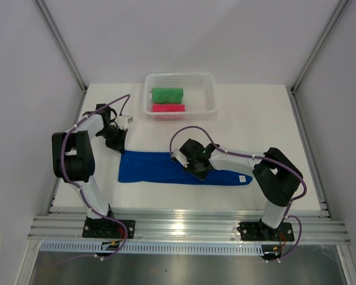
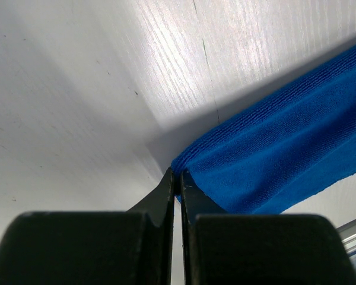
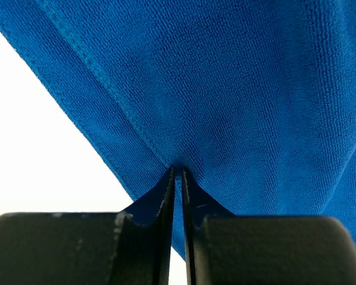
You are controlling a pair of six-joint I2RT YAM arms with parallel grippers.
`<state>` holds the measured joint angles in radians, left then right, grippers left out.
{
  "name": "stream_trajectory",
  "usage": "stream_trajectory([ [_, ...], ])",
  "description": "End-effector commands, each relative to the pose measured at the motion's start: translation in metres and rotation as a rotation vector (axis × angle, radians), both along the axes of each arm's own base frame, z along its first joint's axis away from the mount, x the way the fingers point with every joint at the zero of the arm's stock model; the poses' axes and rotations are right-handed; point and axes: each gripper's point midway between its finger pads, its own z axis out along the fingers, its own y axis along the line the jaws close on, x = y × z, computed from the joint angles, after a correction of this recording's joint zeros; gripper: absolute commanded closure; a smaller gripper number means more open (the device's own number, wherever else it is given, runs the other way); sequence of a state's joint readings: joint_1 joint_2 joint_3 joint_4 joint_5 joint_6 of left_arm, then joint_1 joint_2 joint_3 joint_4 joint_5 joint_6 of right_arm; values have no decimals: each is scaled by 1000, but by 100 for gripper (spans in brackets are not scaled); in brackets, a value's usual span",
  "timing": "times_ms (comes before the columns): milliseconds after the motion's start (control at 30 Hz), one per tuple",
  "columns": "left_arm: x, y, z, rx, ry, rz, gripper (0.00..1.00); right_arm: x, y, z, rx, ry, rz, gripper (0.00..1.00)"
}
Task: Roll the towels
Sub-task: Fold the towel
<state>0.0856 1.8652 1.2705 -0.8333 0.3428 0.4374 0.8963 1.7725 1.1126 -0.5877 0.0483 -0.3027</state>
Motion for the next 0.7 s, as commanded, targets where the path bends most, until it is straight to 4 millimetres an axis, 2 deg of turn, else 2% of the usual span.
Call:
stream_trajectory([
  [0, 9, 5, 7, 10, -28, -4, 97, 8, 9, 6, 38, -28, -15, 87],
  [100, 10, 5, 6, 10, -29, -5, 97, 5, 11, 4, 39, -24, -5, 83],
  [300, 9, 5, 6, 8, -27, -3, 98, 5, 9, 2, 25, -20, -14, 100],
  [633, 10, 5, 7, 7, -29, -4, 98, 2, 9, 2, 32, -12, -19, 100],
  [667, 10, 4, 7, 7, -29, -6, 98, 2, 10, 2, 39, -18, -16, 96],
])
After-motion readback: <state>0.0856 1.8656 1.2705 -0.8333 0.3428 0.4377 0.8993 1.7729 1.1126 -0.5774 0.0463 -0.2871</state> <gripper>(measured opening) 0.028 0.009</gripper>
